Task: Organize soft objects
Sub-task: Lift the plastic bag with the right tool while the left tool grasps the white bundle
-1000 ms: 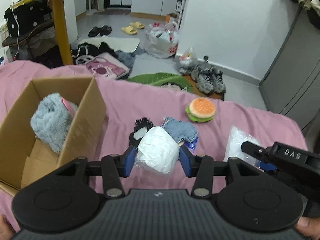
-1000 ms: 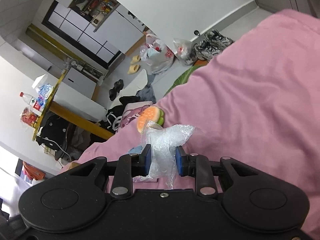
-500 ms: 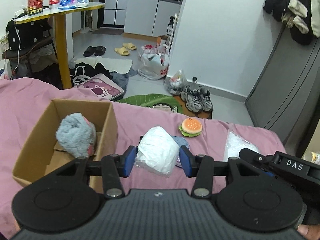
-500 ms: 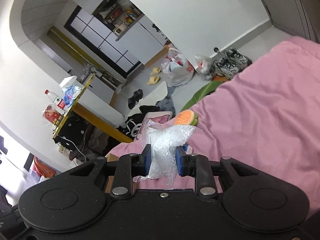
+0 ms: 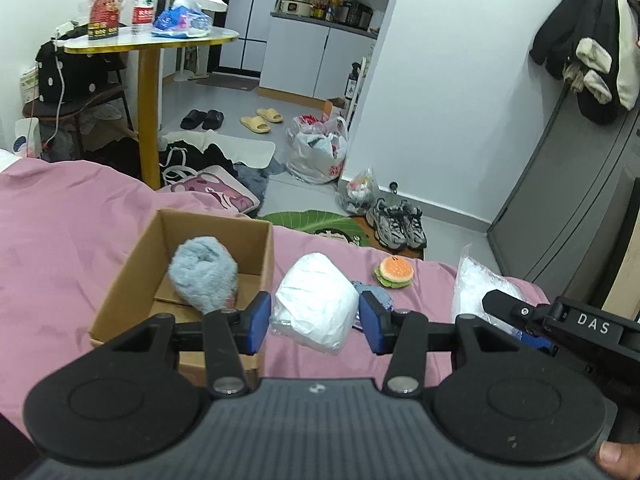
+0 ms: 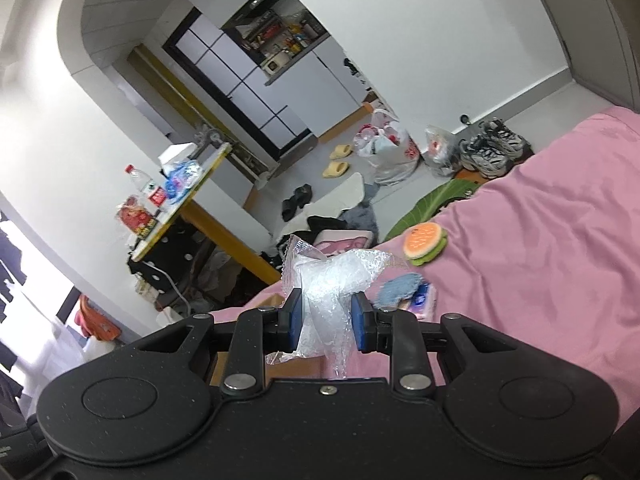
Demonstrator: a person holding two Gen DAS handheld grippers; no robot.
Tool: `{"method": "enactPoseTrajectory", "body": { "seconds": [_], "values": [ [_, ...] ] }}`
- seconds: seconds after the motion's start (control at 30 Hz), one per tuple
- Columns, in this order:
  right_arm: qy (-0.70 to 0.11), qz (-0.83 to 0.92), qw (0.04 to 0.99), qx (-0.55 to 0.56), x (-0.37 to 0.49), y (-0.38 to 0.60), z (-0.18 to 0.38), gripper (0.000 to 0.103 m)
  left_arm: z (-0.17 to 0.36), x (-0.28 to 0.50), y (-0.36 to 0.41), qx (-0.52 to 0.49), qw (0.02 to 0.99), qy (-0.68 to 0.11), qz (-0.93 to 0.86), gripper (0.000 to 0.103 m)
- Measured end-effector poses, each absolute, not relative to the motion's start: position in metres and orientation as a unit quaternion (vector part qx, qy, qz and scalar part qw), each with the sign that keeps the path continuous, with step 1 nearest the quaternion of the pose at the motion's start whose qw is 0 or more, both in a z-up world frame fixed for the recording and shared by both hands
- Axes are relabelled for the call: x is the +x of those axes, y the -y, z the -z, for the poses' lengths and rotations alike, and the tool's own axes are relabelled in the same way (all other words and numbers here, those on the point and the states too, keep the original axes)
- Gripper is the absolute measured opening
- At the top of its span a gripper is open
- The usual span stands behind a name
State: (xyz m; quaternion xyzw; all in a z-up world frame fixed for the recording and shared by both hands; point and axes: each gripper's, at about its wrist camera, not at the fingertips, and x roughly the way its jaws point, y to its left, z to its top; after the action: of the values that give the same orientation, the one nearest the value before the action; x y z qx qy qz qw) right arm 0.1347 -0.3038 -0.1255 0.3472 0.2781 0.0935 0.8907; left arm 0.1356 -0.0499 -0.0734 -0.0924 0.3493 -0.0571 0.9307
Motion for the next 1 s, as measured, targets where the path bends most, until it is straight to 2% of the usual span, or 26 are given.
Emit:
{"method": "enactPoseTrajectory", "body": {
  "seconds": [0.6, 1.0],
  "values": [
    [-0.254, -0.118, 0.905, 0.320, 0.113, 0.269, 0.096, 0.025, 0.049, 0.103, 0.011, -0.112, 0.941, -0.315, 0.044, 0.047],
    [-0.269, -0.124, 0.908, 0.296, 0.118, 0.240, 0.091, 0.025, 0.048, 0.104, -0.025, -0.127, 0.942, -0.309, 0.013, 0.047]
  ]
}}
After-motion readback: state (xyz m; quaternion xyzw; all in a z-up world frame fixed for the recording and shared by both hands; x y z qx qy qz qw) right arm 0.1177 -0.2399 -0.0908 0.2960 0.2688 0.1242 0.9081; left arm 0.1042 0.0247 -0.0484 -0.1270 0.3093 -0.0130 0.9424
